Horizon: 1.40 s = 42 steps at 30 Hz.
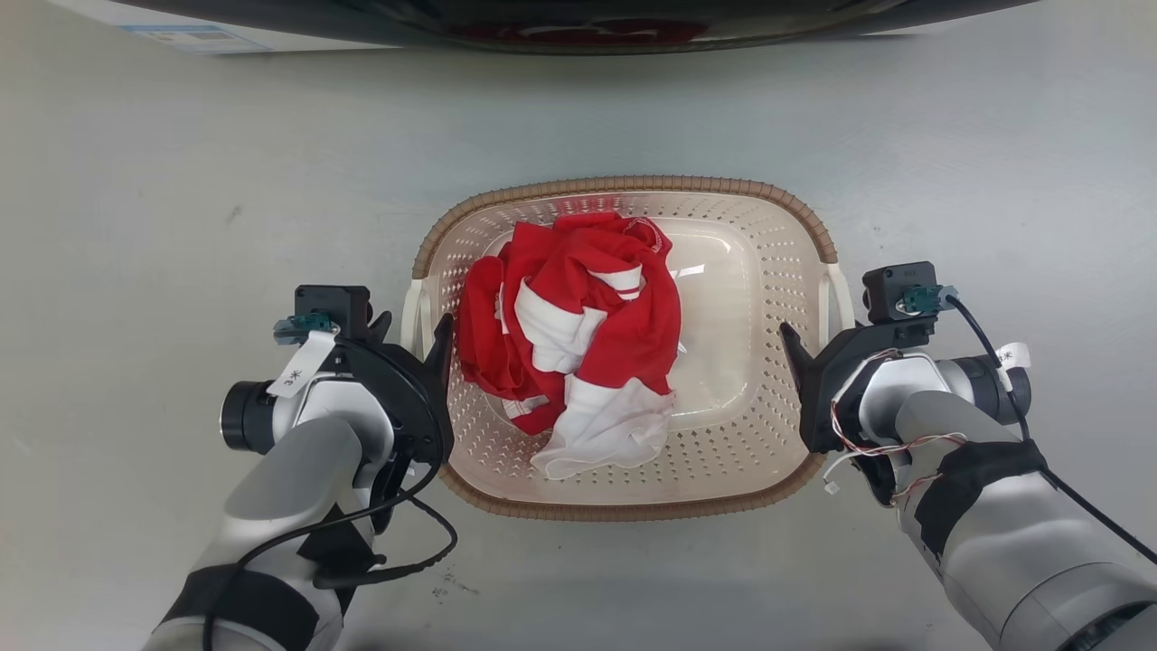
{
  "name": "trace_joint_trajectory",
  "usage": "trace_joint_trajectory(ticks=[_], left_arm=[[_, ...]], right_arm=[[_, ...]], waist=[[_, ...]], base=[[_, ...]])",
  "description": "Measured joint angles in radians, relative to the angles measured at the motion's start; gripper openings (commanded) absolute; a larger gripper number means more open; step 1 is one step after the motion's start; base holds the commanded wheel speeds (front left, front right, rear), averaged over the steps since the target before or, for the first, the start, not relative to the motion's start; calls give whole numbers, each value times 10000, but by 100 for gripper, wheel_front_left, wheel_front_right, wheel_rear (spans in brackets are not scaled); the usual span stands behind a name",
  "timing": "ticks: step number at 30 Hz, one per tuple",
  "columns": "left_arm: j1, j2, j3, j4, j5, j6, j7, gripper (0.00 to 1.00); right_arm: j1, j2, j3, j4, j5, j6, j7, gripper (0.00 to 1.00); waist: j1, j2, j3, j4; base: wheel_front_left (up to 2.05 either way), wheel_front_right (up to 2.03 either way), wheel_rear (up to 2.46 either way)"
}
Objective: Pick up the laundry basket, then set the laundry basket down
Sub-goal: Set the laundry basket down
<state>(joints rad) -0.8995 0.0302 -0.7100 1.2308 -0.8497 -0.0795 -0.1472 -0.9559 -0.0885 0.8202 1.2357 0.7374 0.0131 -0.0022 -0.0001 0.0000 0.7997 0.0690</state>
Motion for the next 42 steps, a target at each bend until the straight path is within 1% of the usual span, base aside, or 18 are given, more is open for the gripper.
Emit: trace_joint_trajectory(ticks=[2, 10, 11, 19, 22, 28, 31, 35, 42], left_arm=[[0, 0, -8, 36, -15, -2, -2, 100], [34, -2, -15, 165, -81, -15, 23, 100], [46, -2, -15, 180, -105, -67, 50, 100], [176, -6, 38, 293, -299, -188, 560, 100], [291, -6, 58, 332, -305, -255, 568, 100], [516, 155, -19, 345, -272, -267, 190, 100], [678, 282, -104, 357, -192, -274, -58, 100], [863, 299, -144, 347, -115, -276, -520, 100], [1373, 435, -86, 192, -98, -276, -940, 100]], right_arm=[[0, 2, -2, 8, 10, 48, -6, 100], [43, 21, 2, 127, 17, 48, -81, 100], [58, 25, 2, 146, 17, 48, -81, 100], [385, 65, -15, 276, 117, 63, -82, 100], [496, 73, -29, 288, 127, 150, -178, 100], [757, 102, -27, 293, 165, 268, -495, 100], [895, 105, -21, 286, 163, 284, -836, 100], [1102, 123, -107, 230, 194, 307, -1327, 100], [1556, 148, -301, 73, 309, 297, -2146, 100]], waist=[[0, 0, -2, 11], [1, 0, -224, 26], [0, 0, -279, 26], [0, 0, -1021, -3], [0, 0, -1350, -20], [0, 0, -2101, -83], [0, 0, -2504, -128], [-1, 0, -3047, -188], [0, 0, -3963, -289]], base=[[0, 0, 0], [0, 0, 0], [0, 0, 0], [0, 0, 0], [0, 0, 0], [0, 0, 0], [0, 0, 0], [0, 0, 0], [0, 0, 0]])
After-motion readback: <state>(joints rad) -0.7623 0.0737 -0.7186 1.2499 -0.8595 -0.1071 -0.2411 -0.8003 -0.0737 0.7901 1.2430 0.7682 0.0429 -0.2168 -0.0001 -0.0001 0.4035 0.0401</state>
